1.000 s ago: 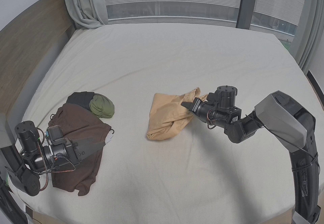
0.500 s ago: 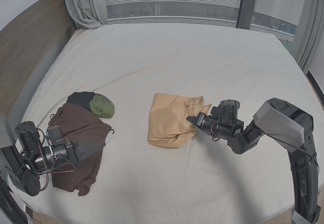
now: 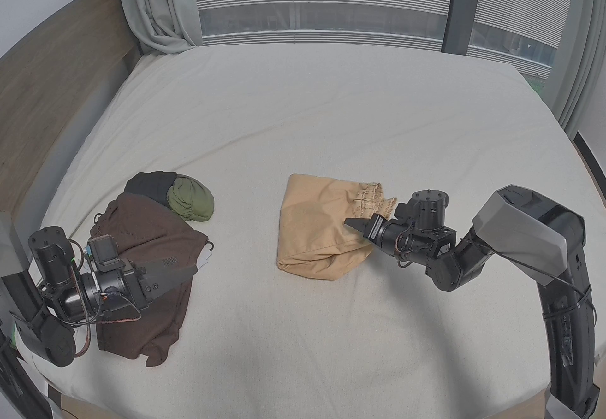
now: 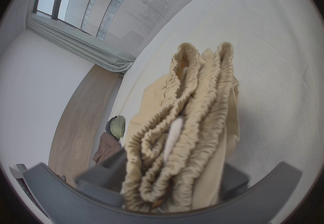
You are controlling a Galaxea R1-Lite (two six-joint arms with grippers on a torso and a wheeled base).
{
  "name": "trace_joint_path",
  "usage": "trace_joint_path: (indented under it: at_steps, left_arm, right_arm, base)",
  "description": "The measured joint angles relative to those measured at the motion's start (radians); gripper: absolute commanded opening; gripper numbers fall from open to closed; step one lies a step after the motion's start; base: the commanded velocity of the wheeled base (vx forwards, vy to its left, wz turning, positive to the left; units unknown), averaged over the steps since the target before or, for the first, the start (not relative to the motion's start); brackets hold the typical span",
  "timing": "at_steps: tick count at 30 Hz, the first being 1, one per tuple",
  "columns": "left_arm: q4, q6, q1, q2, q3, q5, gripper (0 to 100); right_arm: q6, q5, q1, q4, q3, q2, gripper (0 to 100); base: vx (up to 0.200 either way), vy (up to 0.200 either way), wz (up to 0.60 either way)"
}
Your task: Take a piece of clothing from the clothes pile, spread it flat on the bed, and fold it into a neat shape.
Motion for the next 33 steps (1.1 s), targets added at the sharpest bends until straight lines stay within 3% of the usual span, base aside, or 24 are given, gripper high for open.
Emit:
trace_joint_path:
  at_steps: [22,33]
  left_arm:
    - [0.000,-0.001,0.001,-0.004,-0.005,0.000,100]
    - [0.000,-0.002,0.002,-0.006,-0.009,0.000,100]
  right_arm:
    - [-0.057,-0.021,-0.125,-0.012,0.051,-0.092,100]
    - [-0.061,-0.020,-0.045,-0.013,0.052,-0.164,100]
  base:
    - [0.000,0.000,0.00]
    - [0.000,0.000,0.00]
